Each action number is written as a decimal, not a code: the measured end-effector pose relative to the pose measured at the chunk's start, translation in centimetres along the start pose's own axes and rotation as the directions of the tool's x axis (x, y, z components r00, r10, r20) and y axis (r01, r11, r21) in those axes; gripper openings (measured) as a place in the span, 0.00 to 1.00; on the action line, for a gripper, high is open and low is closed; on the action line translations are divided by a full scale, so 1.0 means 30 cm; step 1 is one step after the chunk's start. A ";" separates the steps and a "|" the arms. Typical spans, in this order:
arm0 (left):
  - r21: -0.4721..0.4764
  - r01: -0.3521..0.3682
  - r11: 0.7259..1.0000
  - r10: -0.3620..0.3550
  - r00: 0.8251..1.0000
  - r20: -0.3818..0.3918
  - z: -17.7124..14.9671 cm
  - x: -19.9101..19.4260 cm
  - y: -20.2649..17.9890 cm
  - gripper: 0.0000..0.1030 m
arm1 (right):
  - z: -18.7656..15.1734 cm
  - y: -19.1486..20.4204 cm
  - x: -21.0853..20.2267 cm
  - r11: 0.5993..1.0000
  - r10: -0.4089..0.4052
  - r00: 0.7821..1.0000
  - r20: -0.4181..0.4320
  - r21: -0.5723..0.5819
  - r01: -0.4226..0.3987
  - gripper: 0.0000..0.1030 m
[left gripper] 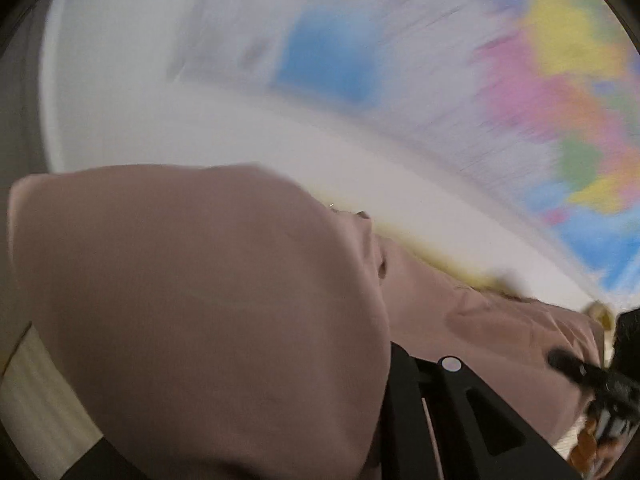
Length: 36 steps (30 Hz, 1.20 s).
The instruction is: Fold large clothes
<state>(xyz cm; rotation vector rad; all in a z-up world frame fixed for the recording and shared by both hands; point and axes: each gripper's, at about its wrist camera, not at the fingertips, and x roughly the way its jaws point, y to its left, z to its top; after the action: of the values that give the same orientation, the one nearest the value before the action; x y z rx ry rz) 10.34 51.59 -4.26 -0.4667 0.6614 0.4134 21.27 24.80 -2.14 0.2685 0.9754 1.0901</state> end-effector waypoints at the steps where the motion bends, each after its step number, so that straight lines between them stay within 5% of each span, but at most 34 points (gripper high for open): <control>1: -0.029 -0.038 0.999 0.036 0.998 -0.055 -0.038 0.063 0.054 0.10 | -0.029 -0.017 0.052 1.000 -0.006 0.999 -0.051 0.016 0.007 0.29; 4: -0.102 0.025 0.994 -0.031 0.998 -0.053 -0.090 0.085 0.140 0.15 | -0.088 -0.060 0.085 0.999 -0.019 0.995 -0.098 0.047 0.023 0.60; 9: -0.077 0.009 0.997 -0.015 0.997 -0.070 -0.079 0.075 0.125 0.25 | -0.115 -0.175 -0.093 0.993 -0.018 0.999 -0.040 0.118 0.022 0.80; 12: -0.077 0.009 0.997 -0.014 0.997 -0.072 -0.077 0.091 0.121 0.28 | -0.132 -0.250 -0.142 0.985 -0.022 0.999 -0.035 0.168 0.027 0.72; 13: -0.073 0.005 0.997 -0.010 0.997 -0.071 -0.075 0.094 0.116 0.28 | -0.143 -0.263 -0.142 0.984 -0.023 0.999 -0.044 0.174 0.030 0.63; 15: -0.061 -0.011 0.998 0.007 0.998 -0.069 -0.063 0.098 0.098 0.25 | -0.147 -0.261 -0.103 0.988 -0.011 0.996 -0.092 0.150 0.025 0.22; 18: -0.061 -0.016 0.998 0.011 0.997 -0.073 -0.023 0.108 0.117 0.15 | -0.134 -0.223 -0.074 0.994 -0.038 0.996 -0.087 0.098 0.046 0.09; 22: -0.091 -0.014 0.996 0.013 1.000 -0.018 0.046 0.076 0.151 0.13 | -0.120 -0.184 -0.066 0.996 -0.011 0.998 -0.054 0.089 0.016 0.08; 25: -0.126 -0.041 0.991 0.035 0.998 -0.045 0.030 0.105 0.189 0.14 | -0.155 -0.164 -0.022 0.997 -0.053 0.992 -0.110 0.045 0.059 0.11; 29: -0.022 -0.145 0.989 0.144 0.988 -0.059 -0.024 0.101 0.155 0.47 | -0.181 -0.191 -0.056 0.993 -0.096 0.988 -0.118 0.057 0.104 0.38; 36: 0.063 -0.211 0.976 0.210 0.978 0.011 -0.076 -0.057 0.139 0.65 | -0.155 -0.145 -0.186 0.976 -0.218 0.976 -0.013 -0.022 0.217 0.54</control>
<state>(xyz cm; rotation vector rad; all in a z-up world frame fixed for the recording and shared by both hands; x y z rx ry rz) 5.92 53.41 -5.87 -0.3355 0.7205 0.5917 19.73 16.83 -4.55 0.1329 0.9818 0.9025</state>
